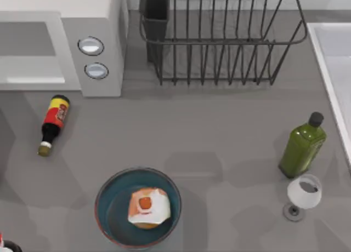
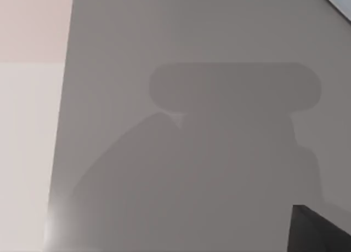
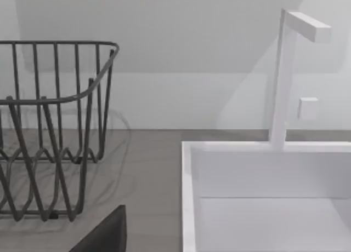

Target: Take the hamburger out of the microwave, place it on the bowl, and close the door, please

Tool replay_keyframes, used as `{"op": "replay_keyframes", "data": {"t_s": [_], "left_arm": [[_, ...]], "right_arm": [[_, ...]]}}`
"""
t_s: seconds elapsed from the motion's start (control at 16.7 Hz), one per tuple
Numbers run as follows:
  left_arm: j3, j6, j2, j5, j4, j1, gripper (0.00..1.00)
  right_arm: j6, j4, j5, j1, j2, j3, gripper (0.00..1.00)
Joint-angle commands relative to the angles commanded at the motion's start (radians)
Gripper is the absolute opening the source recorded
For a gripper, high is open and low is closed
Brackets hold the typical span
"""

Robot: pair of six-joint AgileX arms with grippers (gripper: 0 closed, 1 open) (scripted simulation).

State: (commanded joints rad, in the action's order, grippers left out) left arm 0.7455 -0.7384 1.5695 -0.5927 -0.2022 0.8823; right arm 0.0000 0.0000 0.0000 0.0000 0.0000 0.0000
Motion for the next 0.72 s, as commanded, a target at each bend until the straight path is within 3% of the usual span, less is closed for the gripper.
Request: {"op": "replay_keyframes", "data": {"t_s": [0.18,0.48,0.72], "left_arm": [[-0.069,0.069,-0.072,0.045,0.027,-0.071,0.0],[-0.253,0.26,-0.287,0.158,0.095,-0.277,0.0],[-0.277,0.284,-0.311,0.177,0.106,-0.302,0.0]], "right_arm": [[0.0,0.0,0.0,0.0,0.0,0.0,1.0],[0.0,0.0,0.0,0.0,0.0,0.0,1.0],[0.0,0.0,0.0,0.0,0.0,0.0,1.0]]}}
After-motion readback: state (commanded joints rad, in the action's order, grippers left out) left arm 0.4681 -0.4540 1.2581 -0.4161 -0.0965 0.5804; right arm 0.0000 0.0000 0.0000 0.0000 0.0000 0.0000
